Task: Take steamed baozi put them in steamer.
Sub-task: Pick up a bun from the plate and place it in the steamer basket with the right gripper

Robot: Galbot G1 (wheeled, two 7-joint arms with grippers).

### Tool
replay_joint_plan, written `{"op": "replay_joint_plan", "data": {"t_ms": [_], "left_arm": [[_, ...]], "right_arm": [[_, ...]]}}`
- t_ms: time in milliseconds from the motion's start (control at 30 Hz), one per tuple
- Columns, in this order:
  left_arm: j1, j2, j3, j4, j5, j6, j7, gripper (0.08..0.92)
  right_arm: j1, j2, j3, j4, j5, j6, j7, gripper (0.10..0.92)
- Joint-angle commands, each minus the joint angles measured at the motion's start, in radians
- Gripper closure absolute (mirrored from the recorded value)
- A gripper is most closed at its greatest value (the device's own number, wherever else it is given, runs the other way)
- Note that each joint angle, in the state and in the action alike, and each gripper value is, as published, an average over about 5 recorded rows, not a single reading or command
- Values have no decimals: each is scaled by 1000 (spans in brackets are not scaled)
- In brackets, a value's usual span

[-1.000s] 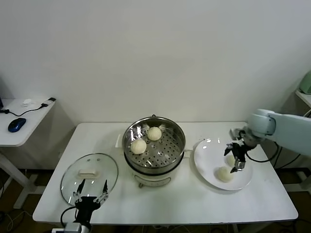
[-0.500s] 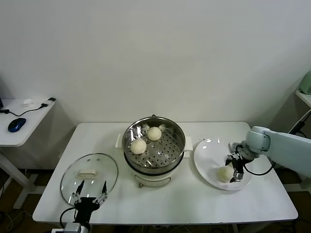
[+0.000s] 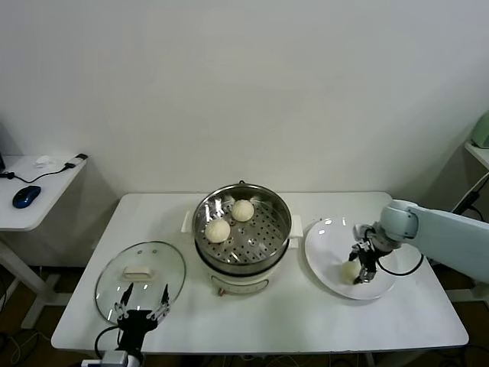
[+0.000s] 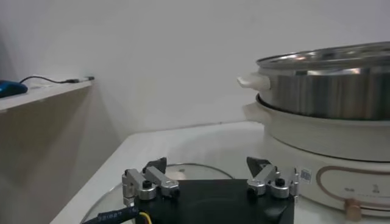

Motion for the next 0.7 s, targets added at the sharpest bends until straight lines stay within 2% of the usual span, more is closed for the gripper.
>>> {"op": "replay_joint_plan", "data": {"t_ms": [33, 133, 267, 433, 567, 700], "left_arm": [[1, -1, 0, -2, 1, 1, 0, 177], [4, -1, 1, -11, 0, 3, 0, 177], [4, -1, 4, -20, 0, 5, 1, 177], [3, 3, 6, -22, -1, 6, 1, 177], [-3, 4, 2, -20, -4, 8, 1, 177], [-5, 7, -2, -19, -7, 9, 1, 177]], "right_arm": [[415, 89, -255, 5, 101, 75, -77, 353], [580, 189, -320, -22, 151, 164, -123, 355], [706, 326, -259, -33, 169, 332, -183, 355], [745, 466, -161, 120, 155, 479, -223, 355], [660, 557, -115, 223, 48, 596, -215, 355], [539, 600, -101, 236, -126, 711, -205, 355]]}}
